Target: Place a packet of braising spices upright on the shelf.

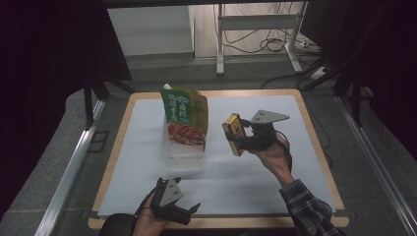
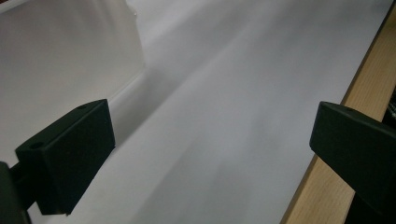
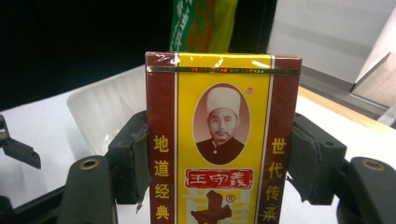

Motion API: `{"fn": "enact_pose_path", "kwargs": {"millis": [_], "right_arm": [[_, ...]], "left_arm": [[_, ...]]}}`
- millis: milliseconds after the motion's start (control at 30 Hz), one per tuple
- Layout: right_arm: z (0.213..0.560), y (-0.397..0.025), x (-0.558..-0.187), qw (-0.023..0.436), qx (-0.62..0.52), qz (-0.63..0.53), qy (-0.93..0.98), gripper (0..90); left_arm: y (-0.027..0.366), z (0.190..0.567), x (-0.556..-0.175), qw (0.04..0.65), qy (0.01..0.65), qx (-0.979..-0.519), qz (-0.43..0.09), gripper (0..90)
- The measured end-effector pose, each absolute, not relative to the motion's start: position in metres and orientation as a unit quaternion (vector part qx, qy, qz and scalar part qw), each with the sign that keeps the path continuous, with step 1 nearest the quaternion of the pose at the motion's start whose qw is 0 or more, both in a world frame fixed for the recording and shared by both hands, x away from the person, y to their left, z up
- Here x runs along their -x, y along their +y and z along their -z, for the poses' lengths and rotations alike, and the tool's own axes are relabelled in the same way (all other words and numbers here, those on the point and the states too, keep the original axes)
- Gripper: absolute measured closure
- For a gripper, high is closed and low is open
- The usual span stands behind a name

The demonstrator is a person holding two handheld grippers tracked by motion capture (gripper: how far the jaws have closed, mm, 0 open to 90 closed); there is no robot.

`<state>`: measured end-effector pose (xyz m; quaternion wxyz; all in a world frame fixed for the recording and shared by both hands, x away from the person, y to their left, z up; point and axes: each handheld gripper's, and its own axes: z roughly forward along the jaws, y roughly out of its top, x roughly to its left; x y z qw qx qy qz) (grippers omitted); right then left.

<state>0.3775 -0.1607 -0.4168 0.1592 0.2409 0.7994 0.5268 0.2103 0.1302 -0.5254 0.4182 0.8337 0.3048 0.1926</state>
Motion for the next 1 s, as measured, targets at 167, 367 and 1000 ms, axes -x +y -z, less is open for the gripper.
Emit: {"fn": "enact_pose_path", "kwargs": {"millis": [167, 367, 1000], "right_arm": [[0.417, -0.151, -0.378, 0.158, -0.233, -0.537, 0.796, 31.9], [0.419, -0.139, -0.379, 0.153, -0.222, -0.549, 0.791, 31.9], [0.426, -0.092, -0.383, 0.135, -0.185, -0.569, 0.790, 31.9]], "left_arm": [[0.134, 0.525, -0.210, 0.409, 0.305, -0.836, -0.202, 0.0], [0.138, 0.525, -0.209, 0.414, 0.311, -0.830, -0.206, 0.0], [0.137, 0.524, -0.208, 0.415, 0.306, -0.831, -0.209, 0.0]]}}
